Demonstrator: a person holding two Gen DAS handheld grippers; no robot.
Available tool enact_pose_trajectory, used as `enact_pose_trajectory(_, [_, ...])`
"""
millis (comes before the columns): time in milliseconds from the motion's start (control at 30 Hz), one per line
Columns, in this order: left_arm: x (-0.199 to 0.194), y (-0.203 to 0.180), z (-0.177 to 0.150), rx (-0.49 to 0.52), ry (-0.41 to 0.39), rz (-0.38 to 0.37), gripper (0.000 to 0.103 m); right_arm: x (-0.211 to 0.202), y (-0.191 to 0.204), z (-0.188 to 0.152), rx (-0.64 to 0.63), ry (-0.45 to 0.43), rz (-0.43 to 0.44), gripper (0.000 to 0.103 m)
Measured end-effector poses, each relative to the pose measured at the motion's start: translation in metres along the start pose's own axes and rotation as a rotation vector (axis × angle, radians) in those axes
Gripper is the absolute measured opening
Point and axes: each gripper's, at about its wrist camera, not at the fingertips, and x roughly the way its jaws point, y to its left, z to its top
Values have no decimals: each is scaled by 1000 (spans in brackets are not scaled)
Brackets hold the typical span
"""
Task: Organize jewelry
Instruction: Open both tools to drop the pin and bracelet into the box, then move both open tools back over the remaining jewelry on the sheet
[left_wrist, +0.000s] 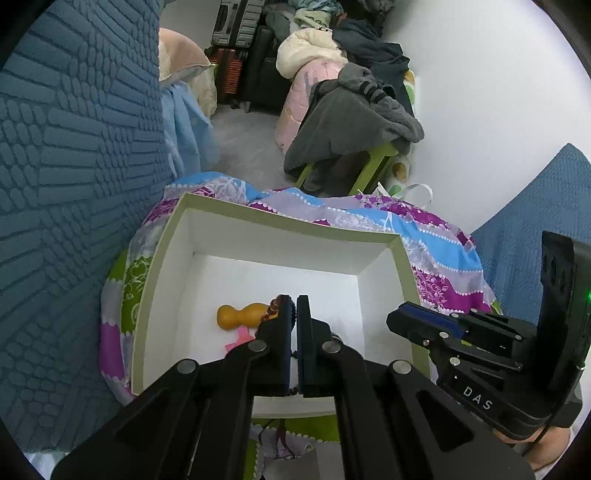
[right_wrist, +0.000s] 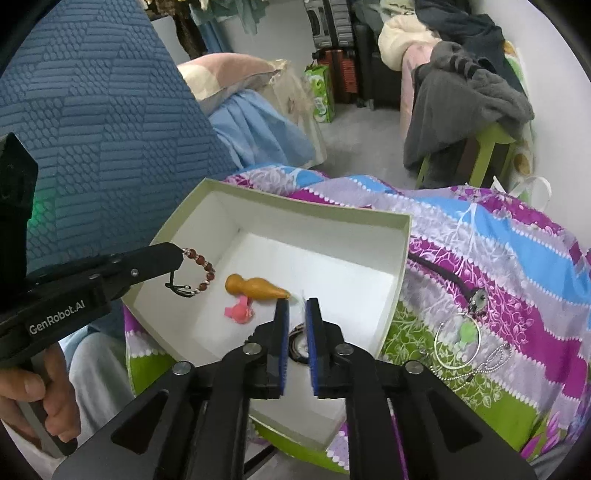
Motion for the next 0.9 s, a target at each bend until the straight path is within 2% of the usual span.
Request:
enact_pose_trajectory(100, [-1, -4, 2, -2, 14, 4, 9, -9, -1, 4, -2, -22, 4, 25])
enact_pose_trajectory(167, [-6, -8, 5, 1, 3, 23, 37, -19, -2, 7, -4, -46, 1, 25])
enact_pose_trajectory(233, [-18, -12, 7, 2, -36, 20, 45, -29, -4, 11, -7, -67, -5, 25])
enact_pose_trajectory(467, [-54, -34, 18, 10, -116, 14, 45, -83, -18, 20, -28, -171, -37, 25])
enact_pose_trajectory(633, [-78, -61, 23, 28, -192, -20, 45, -115, -33, 22, -38, -234, -71, 25])
enact_pose_trajectory(900, [-76, -102, 21, 60, -222, -69, 45, -137, -64, 10, -24, -276, -124, 25])
